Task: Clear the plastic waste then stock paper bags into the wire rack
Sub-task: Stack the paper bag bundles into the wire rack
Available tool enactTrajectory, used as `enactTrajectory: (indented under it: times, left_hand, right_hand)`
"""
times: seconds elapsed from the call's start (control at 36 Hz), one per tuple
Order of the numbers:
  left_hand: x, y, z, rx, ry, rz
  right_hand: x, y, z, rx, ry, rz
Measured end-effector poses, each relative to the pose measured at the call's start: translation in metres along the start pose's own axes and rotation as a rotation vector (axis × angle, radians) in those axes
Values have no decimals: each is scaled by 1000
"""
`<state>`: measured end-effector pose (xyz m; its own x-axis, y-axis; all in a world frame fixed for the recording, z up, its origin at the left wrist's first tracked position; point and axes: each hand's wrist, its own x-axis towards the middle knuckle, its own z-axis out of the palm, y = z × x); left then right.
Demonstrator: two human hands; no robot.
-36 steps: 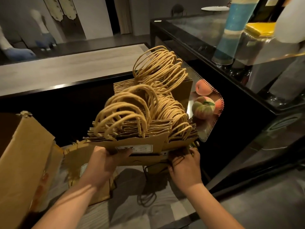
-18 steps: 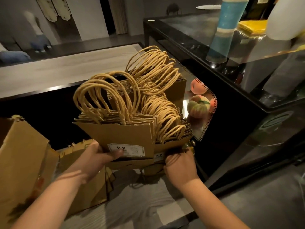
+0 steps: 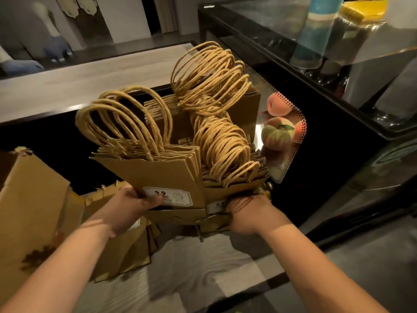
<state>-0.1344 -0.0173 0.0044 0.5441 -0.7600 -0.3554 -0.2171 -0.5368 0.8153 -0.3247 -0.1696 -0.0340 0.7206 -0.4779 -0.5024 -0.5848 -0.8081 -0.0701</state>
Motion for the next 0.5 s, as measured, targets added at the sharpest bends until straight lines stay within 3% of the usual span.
enactTrajectory:
  times: [0.25,0.42,0.5]
  left_hand:
    - [5,-11,-2,-23,-57,71]
    - [14,-13,-13,82,-94,136]
    - [11,-9,-6,145,-7,147]
  right_hand:
    - [6,-4,-19,-25,-221,-14]
    - [7,-2,-14,-18,-206,-54]
    - [6,-1,-7,1,-140,-46]
